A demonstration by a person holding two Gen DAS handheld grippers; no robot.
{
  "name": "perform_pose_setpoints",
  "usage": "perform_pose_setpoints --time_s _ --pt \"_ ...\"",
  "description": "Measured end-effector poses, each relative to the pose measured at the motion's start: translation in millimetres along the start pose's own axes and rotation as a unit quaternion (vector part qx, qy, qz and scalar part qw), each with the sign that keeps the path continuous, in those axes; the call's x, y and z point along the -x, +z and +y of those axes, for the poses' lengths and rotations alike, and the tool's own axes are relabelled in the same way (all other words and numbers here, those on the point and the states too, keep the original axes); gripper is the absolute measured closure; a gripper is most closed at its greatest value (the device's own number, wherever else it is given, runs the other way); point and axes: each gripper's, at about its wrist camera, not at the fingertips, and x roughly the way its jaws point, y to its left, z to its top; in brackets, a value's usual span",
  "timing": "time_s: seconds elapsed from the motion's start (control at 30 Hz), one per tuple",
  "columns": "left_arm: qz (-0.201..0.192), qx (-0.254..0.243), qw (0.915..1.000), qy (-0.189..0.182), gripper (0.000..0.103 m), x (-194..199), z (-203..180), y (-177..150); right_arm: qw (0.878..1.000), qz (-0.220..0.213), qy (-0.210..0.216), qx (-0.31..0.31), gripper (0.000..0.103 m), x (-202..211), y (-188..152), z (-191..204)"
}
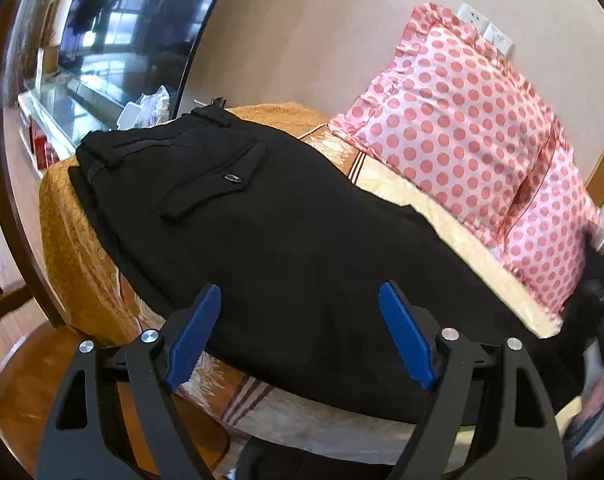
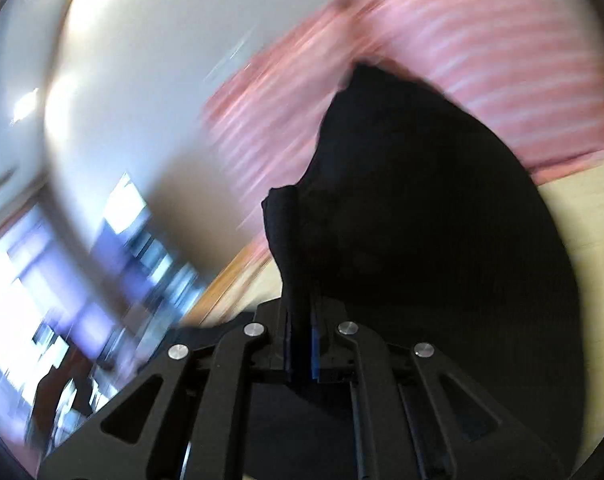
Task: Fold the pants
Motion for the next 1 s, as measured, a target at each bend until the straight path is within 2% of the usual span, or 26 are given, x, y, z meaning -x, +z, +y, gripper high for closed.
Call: perform_pose_setpoints --time_s 0.07,0.13,0.2,0.3,0.33,0.4,0.43,0.47,0.5,0.53,0.57,0.67,0.73,0.77,0.8,0.83,0.87,1.0 --pt "-0.002 0.018 0.9997 -0.015 0.021 8.3 5.7 2.0 0.996 0.091 0.010 0.018 0.097 -58.2 -32.2 20.4" --pt "-0.011 0.035 0.9991 -0.020 0.020 22.9 15.3 4.5 0.991 0.130 0.015 0.006 0.097 -84.0 -54.0 23.8" --pt "-0.025 0.044 0.9987 0.000 0.017 36.9 28.2 5.2 0.993 0.114 0.015 0.005 0.097 -82.7 -53.0 28.1" --pt "-0.037 0.067 0.9968 0.024 0.017 46.8 50.5 4.2 0.997 0.057 0.007 0.053 0.097 -61.9 -41.7 52.5" --pt "-0.036 0.076 0.9961 0.028 0.017 46.1 57.8 3.3 0.996 0.049 0.003 0.074 0.097 -64.8 -38.6 61.2" --pt "-0.031 0.093 0.9947 0.030 0.017 41.6 68.0 0.8 0.991 0.068 0.008 0.119 0.097 -74.3 -53.1 79.6" --pt "-0.025 0.104 0.9940 0.022 0.017 38.0 71.4 -0.5 0.988 0.089 0.015 0.125 0.092 -81.5 -59.5 82.3" --pt "-0.021 0.114 0.9932 0.012 0.017 35.9 73.8 -2.1 0.983 0.122 0.027 0.138 0.080 -88.9 -73.2 85.0" --pt "-0.019 0.119 0.9927 0.003 0.017 34.2 73.9 -2.6 0.977 0.145 0.037 0.151 0.073 -93.1 -81.0 87.2" --pt "-0.018 0.122 0.9923 -0.007 0.017 33.1 74.1 -3.4 0.972 0.161 0.045 0.165 0.061 -94.4 -88.9 90.7" --pt "-0.018 0.123 0.9922 -0.012 0.017 33.4 73.9 -4.0 0.969 0.157 0.049 0.184 0.051 -89.0 -95.0 94.5" --pt "-0.018 0.113 0.9932 -0.021 0.016 32.6 70.7 -2.4 0.974 0.123 0.060 0.182 0.045 -71.6 -86.4 96.5" --pt "-0.020 0.113 0.9929 -0.032 0.016 32.0 69.4 -0.4 0.981 0.093 0.050 0.161 0.032 -64.7 -74.9 86.5" --pt "-0.019 0.114 0.9927 -0.035 0.015 31.0 69.1 0.9 0.980 0.108 0.035 0.162 0.030 -72.2 -78.2 87.3" --pt "-0.017 0.117 0.9921 -0.039 0.015 28.8 69.0 2.7 0.975 0.150 0.012 0.165 0.030 -86.3 -83.5 83.2" --pt "-0.015 0.120 0.9919 -0.039 0.015 27.3 69.6 4.2 0.973 0.154 0.007 0.175 0.031 -91.6 -87.6 86.8" --pt "-0.011 0.125 0.9913 -0.038 0.015 23.9 70.6 7.3 0.972 0.136 0.008 0.192 0.027 -87.3 -91.2 93.0" --pt "-0.001 0.147 0.9886 -0.033 0.015 14.0 78.9 19.0 0.974 0.138 0.012 0.181 0.024 -81.8 -92.4 91.6"
